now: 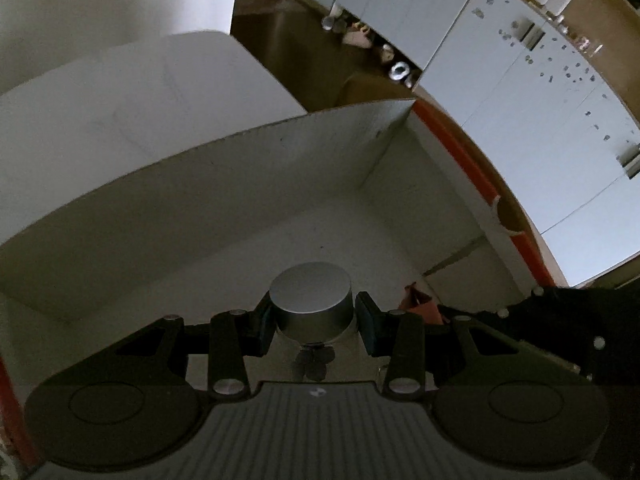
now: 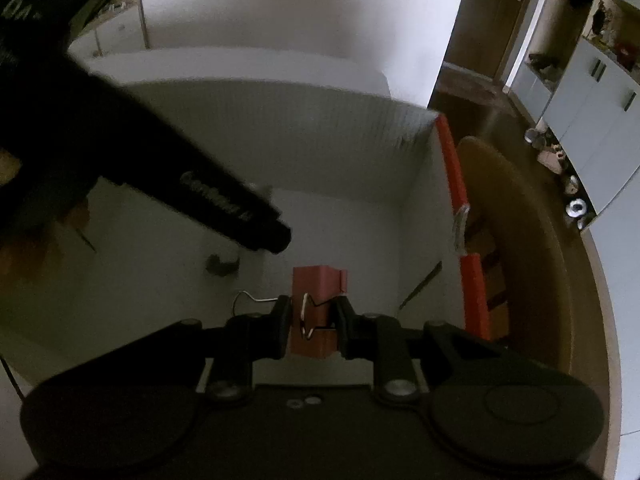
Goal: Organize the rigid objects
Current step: 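Carry the clip and jar into the red box and lower them, then open both grippers to release the clip and jar in the box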
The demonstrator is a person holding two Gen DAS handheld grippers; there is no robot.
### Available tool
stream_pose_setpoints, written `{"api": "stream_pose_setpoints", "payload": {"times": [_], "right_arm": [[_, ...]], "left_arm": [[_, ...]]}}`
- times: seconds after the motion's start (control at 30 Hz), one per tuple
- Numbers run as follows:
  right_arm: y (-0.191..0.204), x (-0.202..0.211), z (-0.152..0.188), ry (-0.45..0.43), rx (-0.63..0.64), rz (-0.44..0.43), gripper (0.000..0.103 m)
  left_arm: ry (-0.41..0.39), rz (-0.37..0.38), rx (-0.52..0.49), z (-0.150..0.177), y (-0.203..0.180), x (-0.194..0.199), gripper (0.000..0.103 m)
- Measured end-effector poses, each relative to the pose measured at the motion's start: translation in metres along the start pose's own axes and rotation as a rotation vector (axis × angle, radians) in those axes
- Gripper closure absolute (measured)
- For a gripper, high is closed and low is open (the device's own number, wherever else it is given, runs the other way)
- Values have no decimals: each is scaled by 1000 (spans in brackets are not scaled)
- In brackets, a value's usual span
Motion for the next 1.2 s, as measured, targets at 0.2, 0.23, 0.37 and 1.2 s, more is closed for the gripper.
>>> {"api": "stream_pose_setpoints", "payload": {"times": [0.2, 0.23, 0.37, 1.2], "right_arm": [[10, -6, 4, 27, 13, -1, 81], [11, -6, 5, 25, 21, 9, 81], [13, -5, 10, 29, 25, 19, 81], [-16, 38, 16, 7, -111, -67, 75]], "left_arm": [[28, 9, 17, -4, 6, -12, 62], [32, 14, 26, -7, 7, -16, 62], [41, 22, 45, -7, 14, -22, 62], [53, -88, 16, 0, 27, -3, 60]]}}
Point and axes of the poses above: each gripper's, at about its wrist camera, not at the fingertips, and x roughly against the way its jaws point, y to its left, z to its underside, the point moved 5 cm from there along -x, roughly the way its jaws point, and after that the axes turned 10 degrees about -x, right-handed, at the moved point
